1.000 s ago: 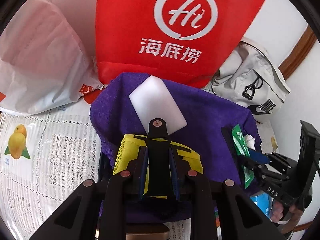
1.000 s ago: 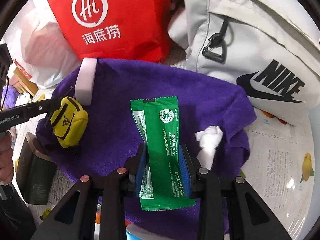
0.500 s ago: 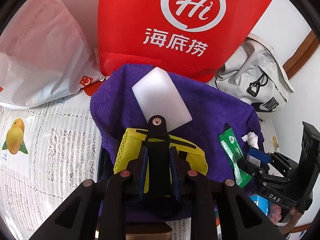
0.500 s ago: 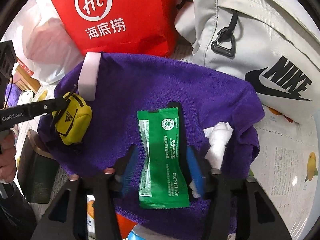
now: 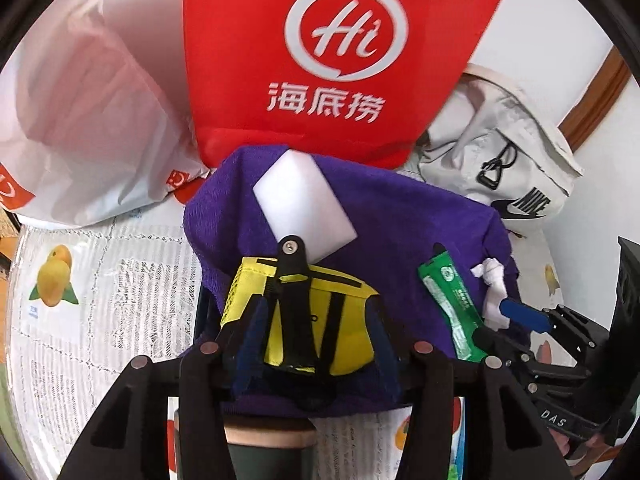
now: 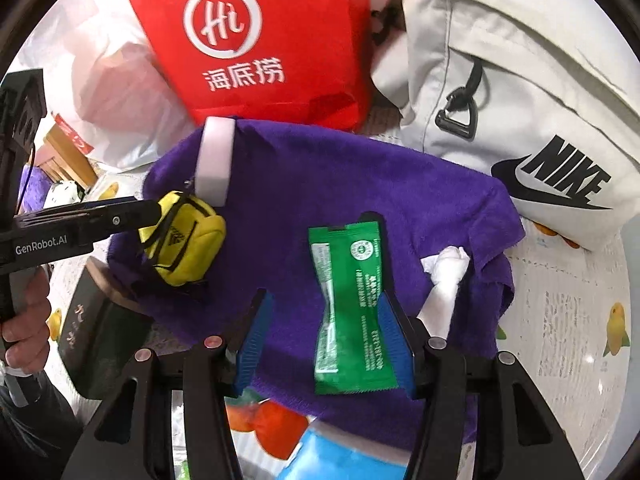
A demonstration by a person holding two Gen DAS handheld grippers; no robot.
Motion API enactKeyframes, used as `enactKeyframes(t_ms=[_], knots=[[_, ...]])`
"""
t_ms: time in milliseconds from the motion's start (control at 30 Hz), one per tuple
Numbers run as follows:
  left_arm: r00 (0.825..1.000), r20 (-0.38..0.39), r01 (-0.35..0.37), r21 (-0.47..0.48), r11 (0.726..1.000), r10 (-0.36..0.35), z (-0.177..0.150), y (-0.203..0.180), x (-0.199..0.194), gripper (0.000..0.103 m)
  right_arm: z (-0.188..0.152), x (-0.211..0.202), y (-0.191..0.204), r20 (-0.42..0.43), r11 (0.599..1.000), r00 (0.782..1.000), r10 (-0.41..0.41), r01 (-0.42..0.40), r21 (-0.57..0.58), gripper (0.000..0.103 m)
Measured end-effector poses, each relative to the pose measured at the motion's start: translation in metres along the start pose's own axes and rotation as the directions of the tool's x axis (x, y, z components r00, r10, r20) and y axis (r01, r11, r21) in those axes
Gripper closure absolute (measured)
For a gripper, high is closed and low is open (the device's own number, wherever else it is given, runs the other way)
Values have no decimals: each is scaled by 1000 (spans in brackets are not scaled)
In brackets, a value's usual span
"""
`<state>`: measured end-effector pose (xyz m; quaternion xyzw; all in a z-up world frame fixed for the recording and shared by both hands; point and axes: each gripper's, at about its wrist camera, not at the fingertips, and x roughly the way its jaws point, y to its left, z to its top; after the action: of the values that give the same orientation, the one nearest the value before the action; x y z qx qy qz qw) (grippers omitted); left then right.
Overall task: Organize soft objects
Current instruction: 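Move the left tool to the white tomato-print snack packet on the bed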
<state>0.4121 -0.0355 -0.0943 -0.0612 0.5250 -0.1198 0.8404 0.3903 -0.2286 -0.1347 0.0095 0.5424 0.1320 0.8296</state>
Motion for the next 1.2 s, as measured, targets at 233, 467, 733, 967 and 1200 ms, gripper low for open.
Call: enactKeyframes(t_ms=[233, 467, 733, 967, 1200], knots=[[997, 79, -9, 91, 996, 1, -9, -28, -37, 54, -21, -44, 9, 49, 999, 998, -31, 31, 14, 48], [993, 109, 24, 153, 988, -41, -33, -49, -93, 54, -57, -92, 22, 77, 999, 996, -49, 47, 23, 45], [991, 127, 10, 142, 990, -28, -94, -51, -146, 54, -116, -144, 39, 129, 998, 992, -3, -5, 58, 45], [997, 72, 29, 109, 994, -38, -161, -42, -157, 54, -177, -169, 53, 134, 996, 991, 11, -23, 88, 45], [998, 37, 40, 104, 994, -44, -215, -39, -140, 48, -231, -186, 58, 167, 993, 986, 10, -30, 118, 43]])
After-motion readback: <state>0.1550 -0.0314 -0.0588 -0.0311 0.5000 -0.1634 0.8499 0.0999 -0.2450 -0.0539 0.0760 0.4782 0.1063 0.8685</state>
